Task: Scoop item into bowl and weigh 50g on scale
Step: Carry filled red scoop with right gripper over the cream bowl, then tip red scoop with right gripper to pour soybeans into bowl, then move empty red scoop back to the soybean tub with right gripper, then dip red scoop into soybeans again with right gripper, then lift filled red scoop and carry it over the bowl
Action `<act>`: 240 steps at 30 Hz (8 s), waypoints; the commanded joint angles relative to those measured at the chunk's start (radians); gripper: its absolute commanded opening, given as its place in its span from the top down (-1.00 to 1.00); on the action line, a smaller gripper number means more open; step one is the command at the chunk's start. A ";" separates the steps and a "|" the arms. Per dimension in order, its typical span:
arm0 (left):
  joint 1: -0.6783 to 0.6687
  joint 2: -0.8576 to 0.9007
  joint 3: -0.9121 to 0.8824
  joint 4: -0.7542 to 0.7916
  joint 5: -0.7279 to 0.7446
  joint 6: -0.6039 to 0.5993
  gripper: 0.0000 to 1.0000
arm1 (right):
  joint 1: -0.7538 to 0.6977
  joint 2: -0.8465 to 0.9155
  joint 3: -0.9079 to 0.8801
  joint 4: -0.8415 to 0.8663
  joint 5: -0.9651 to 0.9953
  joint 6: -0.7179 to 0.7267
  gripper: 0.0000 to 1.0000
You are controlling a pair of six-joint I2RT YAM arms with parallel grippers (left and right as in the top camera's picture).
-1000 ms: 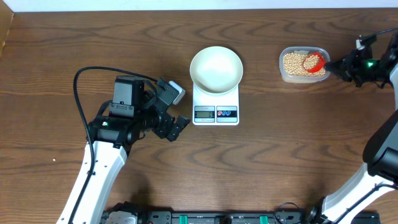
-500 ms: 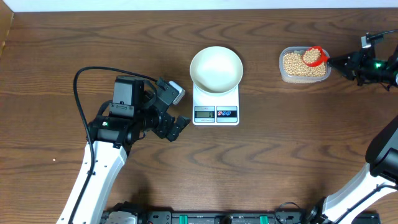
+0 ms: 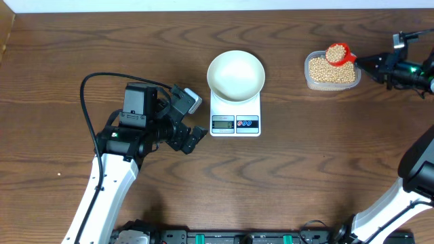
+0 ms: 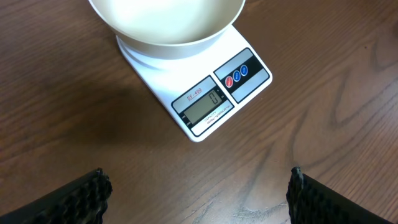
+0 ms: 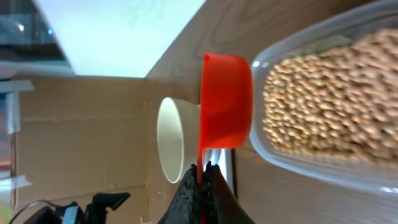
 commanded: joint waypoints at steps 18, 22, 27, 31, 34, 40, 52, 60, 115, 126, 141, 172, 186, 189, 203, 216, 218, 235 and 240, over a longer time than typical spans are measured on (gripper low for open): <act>-0.003 0.003 -0.004 0.000 -0.005 0.009 -0.86 | 0.284 0.014 0.005 0.268 -0.120 0.227 0.98; -0.003 0.003 -0.004 0.000 -0.005 0.009 -0.86 | 0.362 0.014 0.004 0.301 -0.102 0.229 0.98; -0.003 0.003 -0.004 0.000 -0.005 0.009 -0.86 | 0.437 0.014 0.004 0.300 -0.011 0.236 0.97; -0.003 0.003 -0.004 0.000 -0.005 0.009 -0.86 | 0.481 0.013 0.004 0.300 0.019 0.228 0.97; -0.003 0.003 -0.004 0.000 -0.005 0.009 -0.86 | 0.505 0.013 0.005 0.294 0.038 0.215 0.97; -0.003 0.003 -0.004 0.000 -0.005 0.009 -0.86 | 0.545 0.013 0.014 0.220 0.132 0.151 0.97; -0.003 0.003 -0.004 0.000 -0.005 0.009 -0.86 | 0.653 0.013 0.219 -0.072 0.436 -0.032 0.98; -0.003 0.003 -0.004 0.000 -0.005 0.009 -0.86 | 0.726 0.013 0.236 -0.106 0.595 -0.074 0.98; -0.003 0.003 -0.004 0.000 -0.005 0.009 -0.86 | 0.924 -0.075 0.365 -0.124 1.069 -0.229 0.98; -0.003 0.003 -0.004 0.000 -0.005 0.009 -0.86 | 0.784 -0.110 0.366 -0.124 0.796 -0.190 0.98; -0.003 0.003 -0.004 0.000 -0.005 0.009 -0.86 | 0.468 -0.246 0.366 -0.204 0.782 -0.125 0.98; -0.003 0.003 -0.004 0.000 -0.005 0.009 -0.86 | 0.334 0.074 0.365 -0.364 1.053 -0.087 0.98; -0.003 0.003 -0.004 0.000 -0.005 0.009 -0.86 | 0.332 0.154 0.365 -0.318 0.824 -0.087 0.98; -0.003 0.003 -0.004 0.000 -0.005 0.009 -0.86 | 0.321 0.154 0.365 -0.313 0.773 -0.087 0.98; -0.003 0.003 -0.004 0.000 -0.005 0.010 -0.86 | 0.214 0.154 0.365 -0.304 0.582 -0.110 0.98; -0.003 0.003 -0.004 0.000 -0.005 0.009 -0.86 | 0.117 0.153 0.365 -0.426 0.465 -0.241 0.98; -0.003 0.003 -0.004 0.000 -0.005 0.009 -0.86 | 0.106 0.153 0.365 -0.431 0.441 -0.249 0.98; -0.003 0.003 -0.004 0.000 -0.005 0.009 -0.86 | 0.075 0.129 0.365 -0.414 0.170 -0.293 0.98; -0.003 0.003 -0.004 0.000 -0.005 0.009 -0.86 | 0.084 0.129 0.365 -0.410 0.079 -0.292 0.98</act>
